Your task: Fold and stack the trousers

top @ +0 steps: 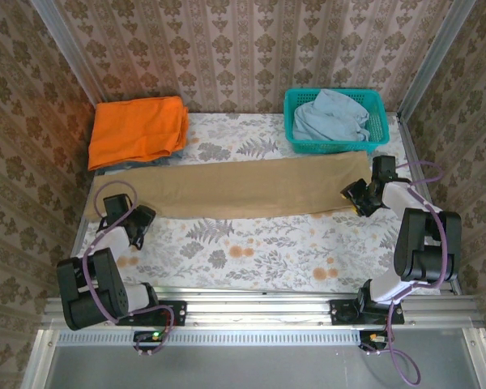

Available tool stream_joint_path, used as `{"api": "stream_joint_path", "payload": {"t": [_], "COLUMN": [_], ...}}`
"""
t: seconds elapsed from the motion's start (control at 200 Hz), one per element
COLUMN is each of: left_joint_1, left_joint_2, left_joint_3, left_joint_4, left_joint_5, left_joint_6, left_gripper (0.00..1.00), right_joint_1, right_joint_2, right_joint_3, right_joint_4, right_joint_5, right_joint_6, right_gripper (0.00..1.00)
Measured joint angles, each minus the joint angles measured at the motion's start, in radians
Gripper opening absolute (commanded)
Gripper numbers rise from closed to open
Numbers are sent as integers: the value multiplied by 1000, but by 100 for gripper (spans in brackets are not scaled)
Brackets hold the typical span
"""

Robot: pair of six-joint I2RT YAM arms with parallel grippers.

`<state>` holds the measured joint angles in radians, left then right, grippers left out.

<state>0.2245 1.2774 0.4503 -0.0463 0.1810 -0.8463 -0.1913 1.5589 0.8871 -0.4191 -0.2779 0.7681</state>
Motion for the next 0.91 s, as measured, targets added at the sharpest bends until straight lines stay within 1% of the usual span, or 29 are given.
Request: {"api": "stream_joint_path", "payload": {"t": [0.115,0.155,0.25,0.335,0.38,0.44,0.515,0.58,0.66,0.755,0.905], "left_joint_1": [1,5,7,13,13,13,13,12,11,6,5], "left_joint_2": [25,30,44,63,71,84,92,94,94,93,112], "left_joint_3": [-5,-5,0,14,23,39,53,64,69,76,100], "left_joint_4": [26,31,28,6,-11,-33,-47,-53,-55,-59,-89], "left_joint_5": [-3,-6,-17,-29,-35,-41,-39,-28,-17,-14,-21], "left_joint_6": [-27,-38,-61,-70,-74,-74,-74,-80,-86,-90,-92], "left_gripper": [60,58,47,40,38,39,49,53,60,60,58], "right_joint_1": [3,5,8,9,9,9,9,9,9,11,13], "right_joint_2": [3,6,10,9,9,9,9,9,9,9,11], "right_joint_3": [0,0,0,0,0,0,0,0,-2,-3,-4], "right_joint_4": [6,8,13,13,13,13,13,15,22,28,29], "right_joint_5": [0,0,0,0,0,0,0,0,0,0,0], "right_joint_6": [-6,-7,-7,-11,-12,-14,-15,-15,-17,-18,-18], "right_gripper": [48,48,48,48,48,48,47,47,47,47,47]}}
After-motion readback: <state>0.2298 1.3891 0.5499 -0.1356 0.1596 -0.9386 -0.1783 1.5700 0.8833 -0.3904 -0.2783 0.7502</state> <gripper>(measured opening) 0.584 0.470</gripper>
